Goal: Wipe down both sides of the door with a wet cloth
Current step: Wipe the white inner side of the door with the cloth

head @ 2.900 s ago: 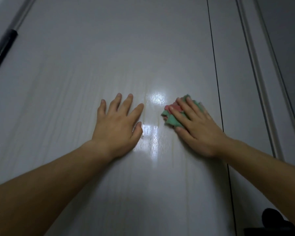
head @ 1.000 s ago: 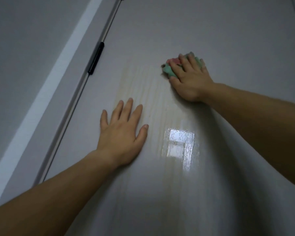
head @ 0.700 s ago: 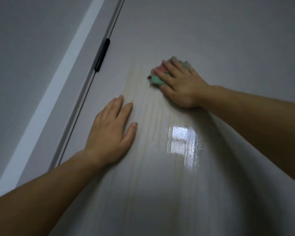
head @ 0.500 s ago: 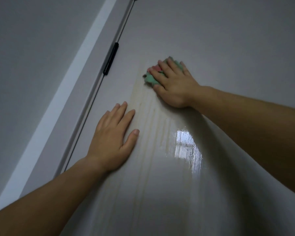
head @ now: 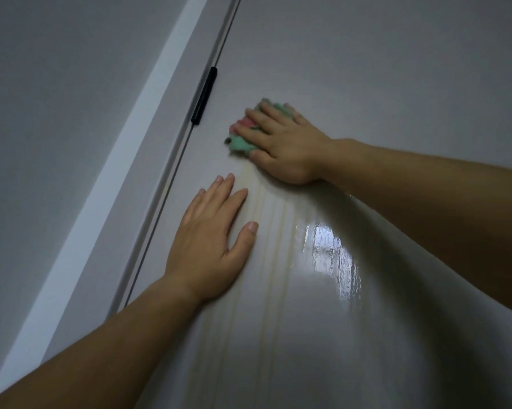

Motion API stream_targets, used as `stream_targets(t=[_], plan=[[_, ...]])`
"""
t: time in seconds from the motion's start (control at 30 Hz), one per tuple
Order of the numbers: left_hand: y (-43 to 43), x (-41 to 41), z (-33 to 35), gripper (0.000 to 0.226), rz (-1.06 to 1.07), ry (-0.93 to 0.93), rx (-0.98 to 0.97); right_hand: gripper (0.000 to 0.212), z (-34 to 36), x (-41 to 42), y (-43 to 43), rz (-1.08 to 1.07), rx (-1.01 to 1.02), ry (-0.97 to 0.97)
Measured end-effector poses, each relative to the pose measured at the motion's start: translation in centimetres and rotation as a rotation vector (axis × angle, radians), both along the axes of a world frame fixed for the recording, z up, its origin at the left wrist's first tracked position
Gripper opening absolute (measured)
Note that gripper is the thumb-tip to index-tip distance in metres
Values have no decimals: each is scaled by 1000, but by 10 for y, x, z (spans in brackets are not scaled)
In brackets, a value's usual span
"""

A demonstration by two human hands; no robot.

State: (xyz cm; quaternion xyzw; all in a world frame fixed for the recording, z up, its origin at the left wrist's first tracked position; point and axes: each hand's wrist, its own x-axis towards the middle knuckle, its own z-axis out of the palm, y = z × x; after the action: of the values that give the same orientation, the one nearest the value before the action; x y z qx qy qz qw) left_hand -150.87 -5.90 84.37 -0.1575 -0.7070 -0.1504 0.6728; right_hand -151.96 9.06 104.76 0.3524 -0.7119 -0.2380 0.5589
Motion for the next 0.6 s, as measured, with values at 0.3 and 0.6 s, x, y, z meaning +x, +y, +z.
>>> stream_targets(t=[0.3, 0.6], plan=[[0, -1, -1, 75, -33, 26, 18, 63, 0, 8, -15, -11, -91, -4], [2, 4, -2, 74, -40, -6, 58, 59, 8, 10, 33, -79, -234, -14]])
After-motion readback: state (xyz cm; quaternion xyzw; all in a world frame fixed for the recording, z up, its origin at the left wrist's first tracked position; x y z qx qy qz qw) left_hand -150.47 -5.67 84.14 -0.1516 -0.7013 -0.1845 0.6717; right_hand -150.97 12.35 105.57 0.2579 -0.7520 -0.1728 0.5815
